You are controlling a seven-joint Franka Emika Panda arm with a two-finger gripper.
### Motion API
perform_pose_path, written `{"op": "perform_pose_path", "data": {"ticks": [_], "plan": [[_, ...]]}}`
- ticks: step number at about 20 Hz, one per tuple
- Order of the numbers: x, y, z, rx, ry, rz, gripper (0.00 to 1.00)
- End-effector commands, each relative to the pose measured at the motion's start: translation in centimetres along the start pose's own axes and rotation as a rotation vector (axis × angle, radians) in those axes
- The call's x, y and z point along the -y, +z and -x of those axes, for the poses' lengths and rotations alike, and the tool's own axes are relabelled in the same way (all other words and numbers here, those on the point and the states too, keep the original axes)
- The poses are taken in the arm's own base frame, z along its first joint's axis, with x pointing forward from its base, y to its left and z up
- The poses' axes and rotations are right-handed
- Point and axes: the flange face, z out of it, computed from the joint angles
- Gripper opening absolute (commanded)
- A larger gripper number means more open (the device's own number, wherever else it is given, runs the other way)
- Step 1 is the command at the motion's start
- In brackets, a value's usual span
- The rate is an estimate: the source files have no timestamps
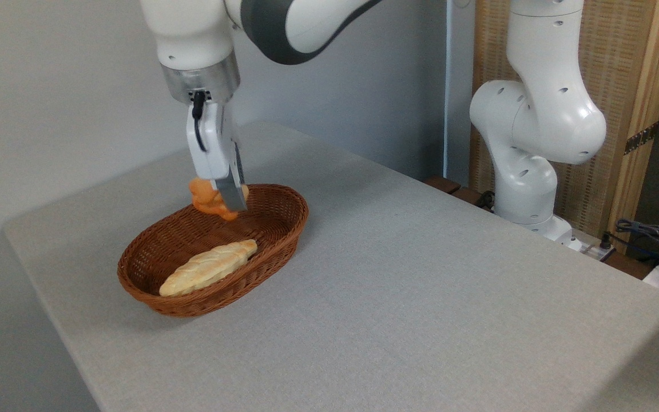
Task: Put bread into the basket
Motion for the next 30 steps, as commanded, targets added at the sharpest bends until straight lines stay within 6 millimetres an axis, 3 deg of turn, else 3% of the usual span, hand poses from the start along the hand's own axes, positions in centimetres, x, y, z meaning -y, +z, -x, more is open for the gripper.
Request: {"op": "perform_pose_path", "data": {"ticks": [1, 2, 7, 15, 21, 23, 30], "plan": [[-1.7, 0.4, -3.0, -0.027, -0.167, 0.042, 0.83], [-2.1, 0.6, -3.8, -0.024, -0.175, 0.044, 0.99], [-3.1, 0.9, -5.6, -0.105, -0.254, 0.112, 1.00], [-2.7, 0.4, -4.8, -0.113, -0.277, 0.113, 1.00], [0.2, -8.0, 2.3, -0.107, -0.413, 0.017, 1.00], [0.6, -9.2, 3.2, -0.010, -0.470, -0.078, 1.00], [1.5, -9.8, 4.8, 0.082, -0.570, -0.189, 1.00]]}}
